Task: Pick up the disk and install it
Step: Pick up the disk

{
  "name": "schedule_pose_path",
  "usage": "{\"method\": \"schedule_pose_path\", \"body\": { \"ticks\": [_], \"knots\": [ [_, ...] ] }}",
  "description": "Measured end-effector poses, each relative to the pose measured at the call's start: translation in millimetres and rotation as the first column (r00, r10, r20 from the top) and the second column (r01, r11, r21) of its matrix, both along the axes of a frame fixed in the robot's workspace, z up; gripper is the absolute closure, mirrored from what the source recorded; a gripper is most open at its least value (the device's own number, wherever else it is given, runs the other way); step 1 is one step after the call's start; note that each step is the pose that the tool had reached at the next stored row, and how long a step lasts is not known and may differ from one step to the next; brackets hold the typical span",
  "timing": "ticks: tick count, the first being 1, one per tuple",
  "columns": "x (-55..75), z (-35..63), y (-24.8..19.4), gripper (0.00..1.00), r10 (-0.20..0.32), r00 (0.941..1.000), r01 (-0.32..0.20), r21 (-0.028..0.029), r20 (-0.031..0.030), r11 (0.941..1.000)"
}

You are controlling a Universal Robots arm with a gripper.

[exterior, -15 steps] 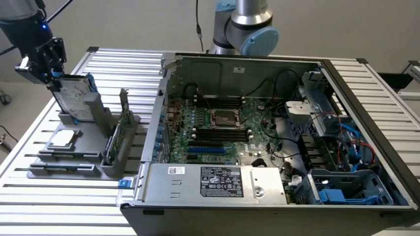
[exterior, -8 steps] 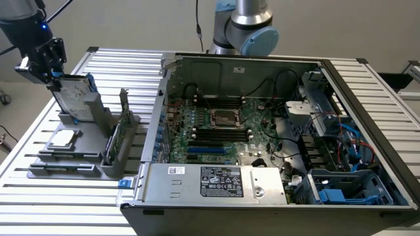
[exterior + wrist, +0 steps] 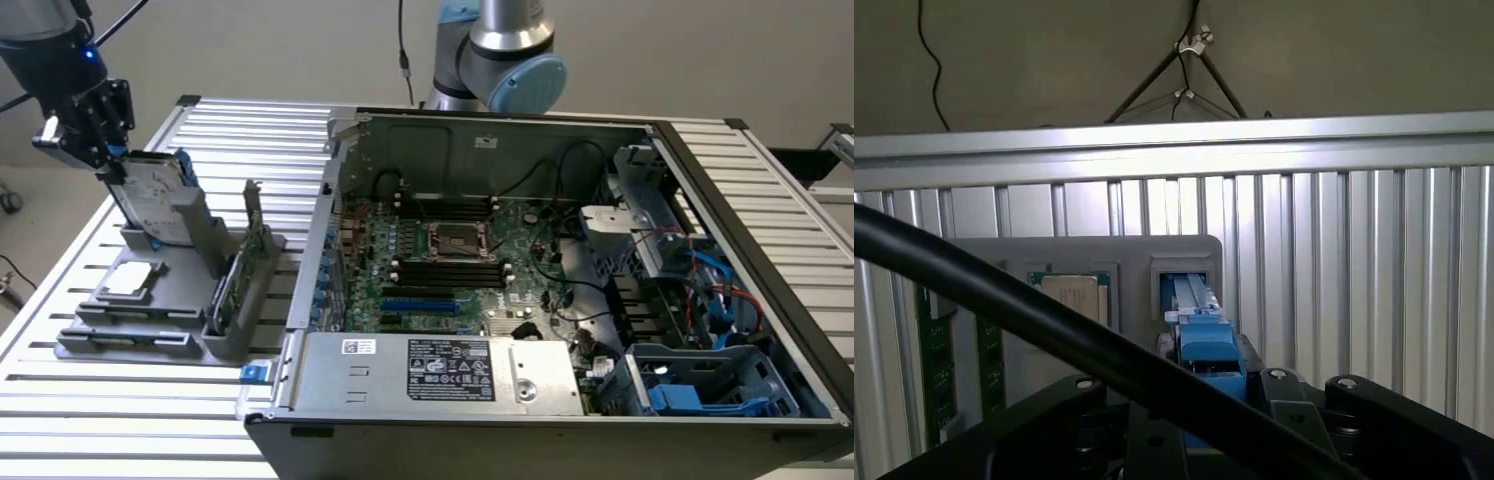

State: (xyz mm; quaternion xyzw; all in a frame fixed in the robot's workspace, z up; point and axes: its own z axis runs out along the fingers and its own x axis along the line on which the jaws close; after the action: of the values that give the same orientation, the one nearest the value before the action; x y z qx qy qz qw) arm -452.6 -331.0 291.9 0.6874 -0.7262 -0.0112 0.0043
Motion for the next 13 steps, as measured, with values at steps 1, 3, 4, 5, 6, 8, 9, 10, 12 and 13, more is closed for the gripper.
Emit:
{"method": "schedule_pose_path", "body": {
  "ticks": [1, 3, 4, 5, 6, 8, 9, 10, 12, 13],
  "knots": [
    [0.0, 0.0, 0.0, 0.67, -0.001, 1.0, 0.001, 0.0, 0.0, 1.0],
    [0.0, 0.0, -0.1, 0.67, -0.003, 1.0, 0.003, 0.0, 0.0, 1.0],
    [0.0, 0.0, -0.2, 0.67, -0.004, 1.0, 0.004, 0.0, -0.0001, 1.0],
    [0.0, 0.0, -0.3, 0.67, -0.005, 1.0, 0.005, 0.0, -0.0001, 1.0],
    [0.0, 0.0, -0.3, 0.67, -0.006, 1.0, 0.006, 0.0, 0.0, 1.0],
    [0.0, 0.0, -0.4, 0.67, -0.008, 1.0, 0.008, -0.0013, 0.0, 1.0],
    [0.0, 0.0, -0.4, 0.67, -0.008, 1.0, 0.008, -0.0022, 0.0, 1.0],
    [0.1, 0.0, -0.5, 0.67, -0.009, 1.0, 0.009, -0.0033, 0.0, 1.0],
    [0.1, 0.0, -0.4, 0.67, -0.009, 1.0, 0.009, -0.006, 0.0, 0.9999],
    [0.1, 0.0, -0.4, 0.67, -0.009, 1.0, 0.009, -0.0073, 0.0, 0.9999]
  ]
}}
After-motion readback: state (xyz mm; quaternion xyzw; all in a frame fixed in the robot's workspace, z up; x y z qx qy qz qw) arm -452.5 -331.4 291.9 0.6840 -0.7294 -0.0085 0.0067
